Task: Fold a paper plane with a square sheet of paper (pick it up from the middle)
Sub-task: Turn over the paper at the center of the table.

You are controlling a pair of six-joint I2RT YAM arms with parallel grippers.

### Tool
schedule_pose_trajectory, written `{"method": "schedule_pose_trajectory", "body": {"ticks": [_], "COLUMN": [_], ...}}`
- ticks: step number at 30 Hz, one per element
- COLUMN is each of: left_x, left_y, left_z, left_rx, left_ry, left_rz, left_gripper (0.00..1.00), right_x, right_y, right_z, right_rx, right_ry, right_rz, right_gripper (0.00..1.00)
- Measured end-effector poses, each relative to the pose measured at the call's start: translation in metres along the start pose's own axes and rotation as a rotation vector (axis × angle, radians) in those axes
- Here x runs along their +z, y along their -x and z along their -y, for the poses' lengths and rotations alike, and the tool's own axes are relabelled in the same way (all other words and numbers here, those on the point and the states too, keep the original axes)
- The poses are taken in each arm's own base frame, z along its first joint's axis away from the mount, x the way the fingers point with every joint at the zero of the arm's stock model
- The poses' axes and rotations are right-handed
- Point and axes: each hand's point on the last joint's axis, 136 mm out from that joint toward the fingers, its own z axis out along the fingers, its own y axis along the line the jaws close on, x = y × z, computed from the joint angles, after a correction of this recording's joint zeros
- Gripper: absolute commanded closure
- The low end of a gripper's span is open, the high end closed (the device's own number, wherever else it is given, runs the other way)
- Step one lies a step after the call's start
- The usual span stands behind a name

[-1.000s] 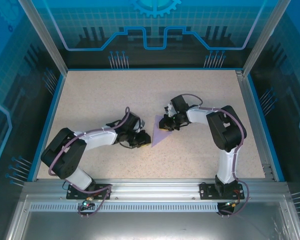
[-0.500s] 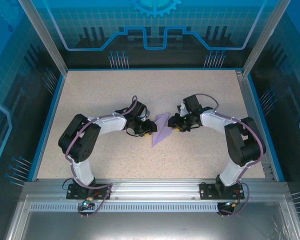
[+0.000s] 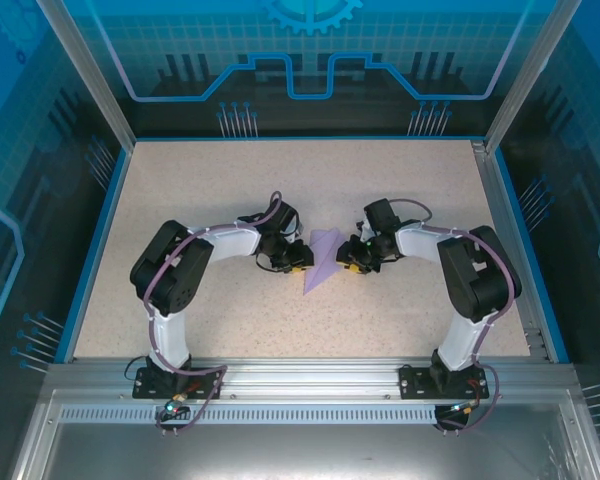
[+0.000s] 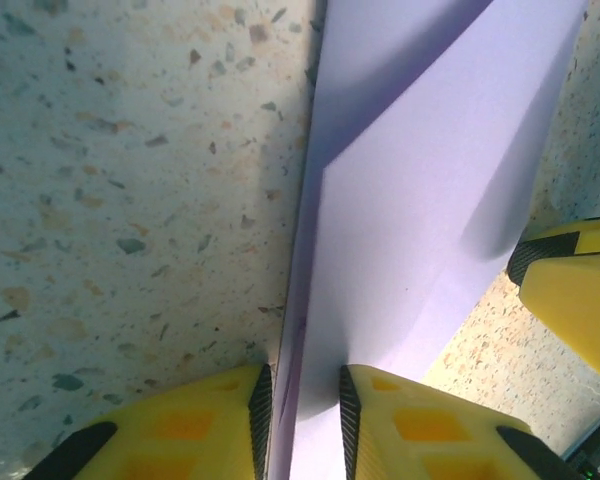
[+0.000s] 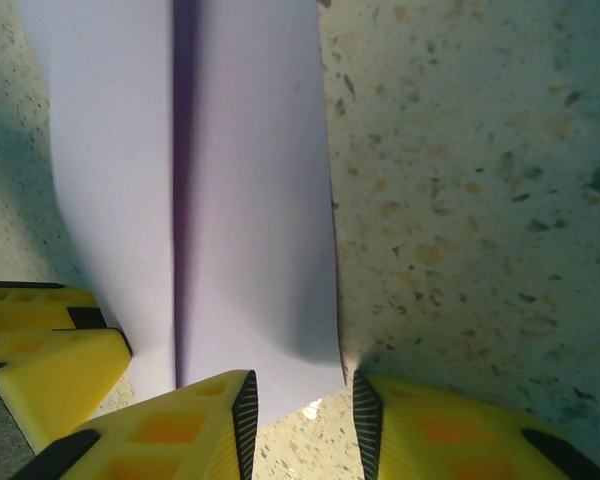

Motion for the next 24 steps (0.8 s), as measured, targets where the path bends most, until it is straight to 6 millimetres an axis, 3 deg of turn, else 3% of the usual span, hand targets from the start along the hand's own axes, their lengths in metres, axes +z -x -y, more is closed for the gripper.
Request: {"method": "schedule_pose_trajectory", "body": {"ticks": [14, 24], "left_x": [0.001, 0.001], "left_y": [0.000, -0.001], "left_z": [-0.005, -0.007], "left_rx": [-0.003, -0.007], "left_ry": [0.008, 0.011], "left_rz": [-0.011, -0.013], "left_gripper": [0.85, 0.87], "right_x": [0.002, 0.005], "right_y": [0.002, 0.012], "right_z": [-0.005, -0.037], "right_rx": [0.046, -0.023], "right_ry": [0.018, 0.087], "right_rz": [-0.004, 0.026], "right_gripper": [0.69, 0.61]}}
